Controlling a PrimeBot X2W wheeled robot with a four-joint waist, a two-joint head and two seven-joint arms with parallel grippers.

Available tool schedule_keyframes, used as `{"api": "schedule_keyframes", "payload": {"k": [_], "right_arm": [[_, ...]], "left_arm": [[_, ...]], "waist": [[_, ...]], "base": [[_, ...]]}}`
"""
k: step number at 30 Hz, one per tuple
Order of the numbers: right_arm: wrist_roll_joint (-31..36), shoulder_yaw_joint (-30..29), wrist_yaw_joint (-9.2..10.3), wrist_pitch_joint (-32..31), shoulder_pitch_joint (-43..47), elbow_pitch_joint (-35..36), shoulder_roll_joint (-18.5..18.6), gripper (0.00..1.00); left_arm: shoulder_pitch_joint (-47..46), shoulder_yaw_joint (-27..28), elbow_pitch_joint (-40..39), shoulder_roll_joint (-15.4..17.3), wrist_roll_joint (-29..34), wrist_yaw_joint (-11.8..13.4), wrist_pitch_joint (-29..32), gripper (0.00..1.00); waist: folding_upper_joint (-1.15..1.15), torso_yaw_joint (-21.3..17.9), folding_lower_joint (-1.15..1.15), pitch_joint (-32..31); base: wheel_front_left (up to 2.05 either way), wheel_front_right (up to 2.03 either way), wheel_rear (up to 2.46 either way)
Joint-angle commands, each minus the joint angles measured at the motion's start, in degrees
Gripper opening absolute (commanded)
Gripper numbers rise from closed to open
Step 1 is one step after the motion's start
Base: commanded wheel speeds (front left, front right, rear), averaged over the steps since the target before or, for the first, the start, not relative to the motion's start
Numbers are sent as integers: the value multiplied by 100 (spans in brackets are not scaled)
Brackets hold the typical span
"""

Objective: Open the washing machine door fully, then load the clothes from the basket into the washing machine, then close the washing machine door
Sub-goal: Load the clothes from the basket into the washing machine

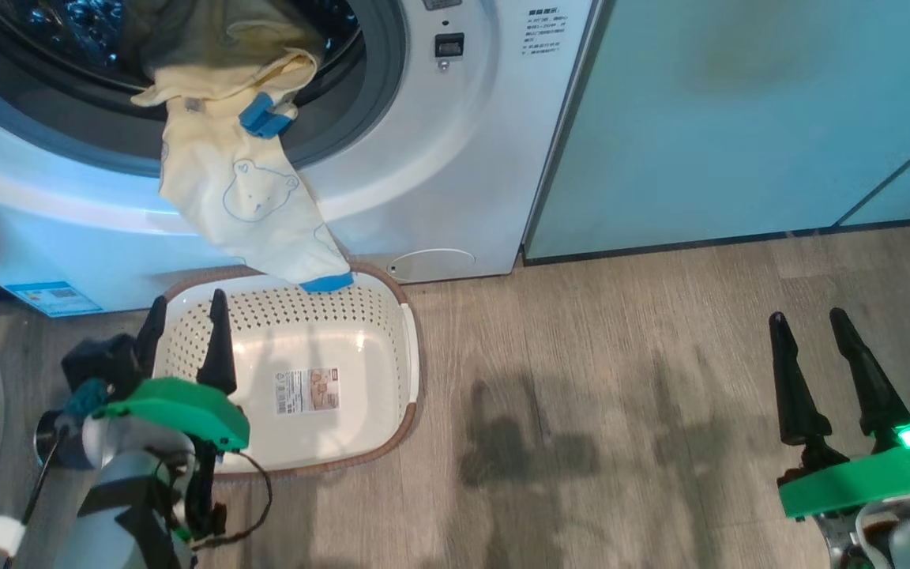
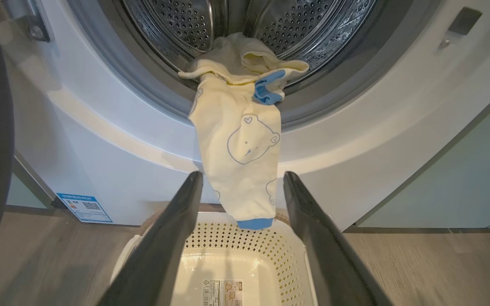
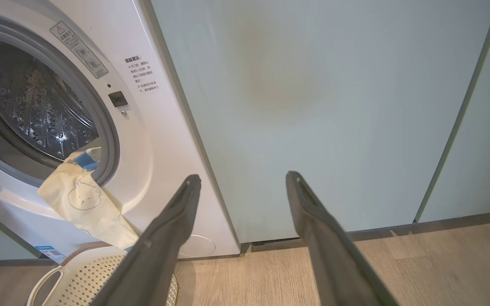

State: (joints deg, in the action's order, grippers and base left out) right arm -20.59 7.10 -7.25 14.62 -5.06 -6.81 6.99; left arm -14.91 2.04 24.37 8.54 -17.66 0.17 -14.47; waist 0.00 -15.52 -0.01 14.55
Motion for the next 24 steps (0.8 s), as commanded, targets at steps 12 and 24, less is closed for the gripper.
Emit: {"api": "schedule_keyframes", "payload": {"k": [12, 24], "right_arm": [[4, 44, -24, 38, -166, 186, 49, 100], [-24, 128, -24, 38, -287, 194, 61, 100]], "left_arm": [[366, 558, -639, -143, 251, -49, -52, 100], [-148, 458, 235, -1, 206, -414, -46, 100]], "waist": [[0, 29, 1, 113], [0, -110, 1, 370]], "base": [[0, 0, 0], [0, 0, 0]]}}
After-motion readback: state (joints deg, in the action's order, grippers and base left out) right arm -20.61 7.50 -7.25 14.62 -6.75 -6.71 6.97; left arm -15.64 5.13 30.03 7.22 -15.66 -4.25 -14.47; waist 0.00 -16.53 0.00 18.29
